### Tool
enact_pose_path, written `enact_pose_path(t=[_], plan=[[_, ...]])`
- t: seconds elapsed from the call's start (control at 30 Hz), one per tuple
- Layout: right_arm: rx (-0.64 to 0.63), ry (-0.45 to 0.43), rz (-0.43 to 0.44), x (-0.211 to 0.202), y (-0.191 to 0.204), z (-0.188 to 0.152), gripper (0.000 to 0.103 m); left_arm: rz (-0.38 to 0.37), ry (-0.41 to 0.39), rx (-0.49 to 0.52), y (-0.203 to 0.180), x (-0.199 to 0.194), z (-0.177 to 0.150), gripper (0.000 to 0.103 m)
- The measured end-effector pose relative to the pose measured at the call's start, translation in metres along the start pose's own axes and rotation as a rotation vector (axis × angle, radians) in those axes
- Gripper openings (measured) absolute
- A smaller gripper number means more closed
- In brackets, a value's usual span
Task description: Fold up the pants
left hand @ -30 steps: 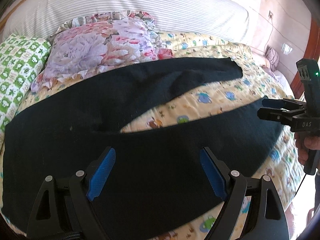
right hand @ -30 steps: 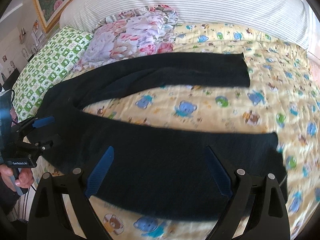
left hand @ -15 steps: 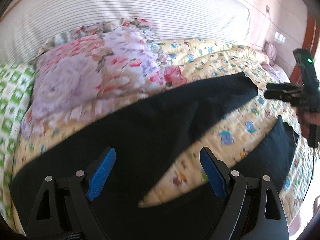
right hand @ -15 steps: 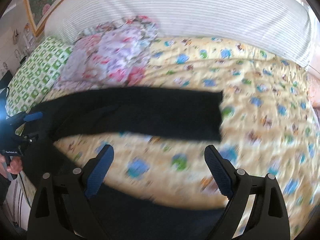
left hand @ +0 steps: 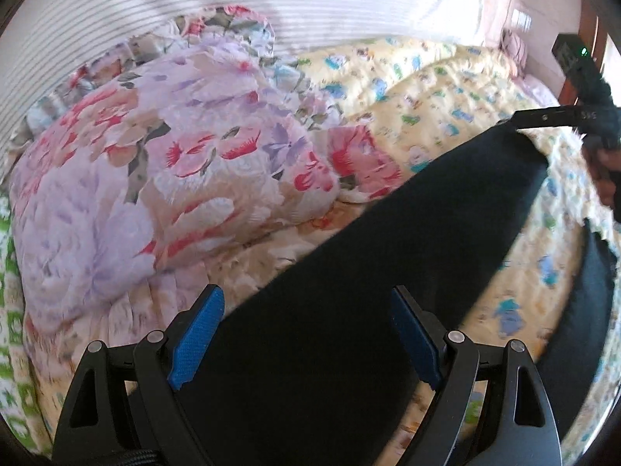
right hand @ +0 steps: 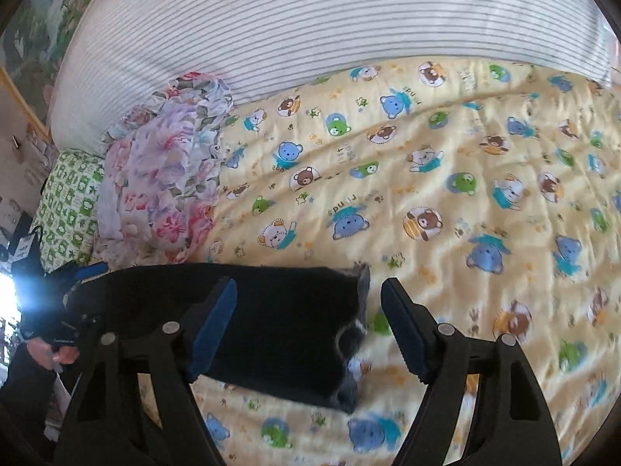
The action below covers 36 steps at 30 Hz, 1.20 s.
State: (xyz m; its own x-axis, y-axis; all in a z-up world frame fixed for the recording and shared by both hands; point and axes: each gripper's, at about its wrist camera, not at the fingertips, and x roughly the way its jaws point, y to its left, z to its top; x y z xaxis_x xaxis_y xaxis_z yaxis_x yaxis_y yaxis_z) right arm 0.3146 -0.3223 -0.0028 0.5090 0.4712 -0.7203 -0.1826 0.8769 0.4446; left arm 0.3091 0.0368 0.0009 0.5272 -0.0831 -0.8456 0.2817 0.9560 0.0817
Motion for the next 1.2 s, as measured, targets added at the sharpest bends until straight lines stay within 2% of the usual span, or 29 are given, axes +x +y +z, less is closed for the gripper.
enact_pose_path(t=[0.13, 0.2, 0.27, 0.3, 0.33, 0.37, 0.43, 0.53, 0.8, 1.03, 1.2], plan=[[-0.040, 0.053, -0.022, 0.017, 0.001, 0.003, 0.077, 0.000, 0.067, 0.001, 0.012, 0.024, -0.003, 0.086], [-0.052, 0.061, -0.029, 0.023, 0.000, 0.005, 0.077, -0.011, 0.103, -0.003, 0.016, 0.035, -0.007, 0.082], [-0.068, 0.064, -0.023, 0.031, 0.001, 0.006, 0.059, -0.030, 0.120, -0.012, 0.018, 0.040, -0.012, 0.056], [-0.078, 0.062, -0.022, 0.033, 0.001, 0.005, 0.040, -0.049, 0.121, -0.017, 0.018, 0.039, -0.013, 0.051], [-0.081, 0.054, -0.030, 0.034, 0.001, 0.005, 0.020, -0.062, 0.115, -0.018, 0.018, 0.037, -0.014, 0.038], [-0.077, 0.042, -0.038, 0.034, 0.001, 0.005, 0.010, -0.075, 0.108, -0.017, 0.017, 0.033, -0.014, 0.025], [-0.068, 0.000, -0.021, 0.026, -0.001, 0.005, 0.010, -0.084, 0.097, -0.019, 0.015, 0.025, -0.015, 0.014], [-0.090, -0.043, -0.013, 0.014, 0.004, 0.002, 0.009, -0.120, 0.075, -0.028, 0.010, 0.010, -0.020, 0.009], [-0.125, -0.103, 0.029, -0.022, 0.013, -0.018, 0.008, -0.200, 0.016, -0.057, -0.023, -0.039, -0.050, 0.007], [-0.142, -0.121, 0.065, -0.057, 0.008, -0.058, 0.008, -0.266, -0.014, -0.075, -0.062, -0.073, -0.080, 0.007], [-0.137, -0.112, 0.070, -0.075, 0.003, -0.087, 0.008, -0.286, -0.022, -0.086, -0.080, -0.090, -0.104, 0.007]])
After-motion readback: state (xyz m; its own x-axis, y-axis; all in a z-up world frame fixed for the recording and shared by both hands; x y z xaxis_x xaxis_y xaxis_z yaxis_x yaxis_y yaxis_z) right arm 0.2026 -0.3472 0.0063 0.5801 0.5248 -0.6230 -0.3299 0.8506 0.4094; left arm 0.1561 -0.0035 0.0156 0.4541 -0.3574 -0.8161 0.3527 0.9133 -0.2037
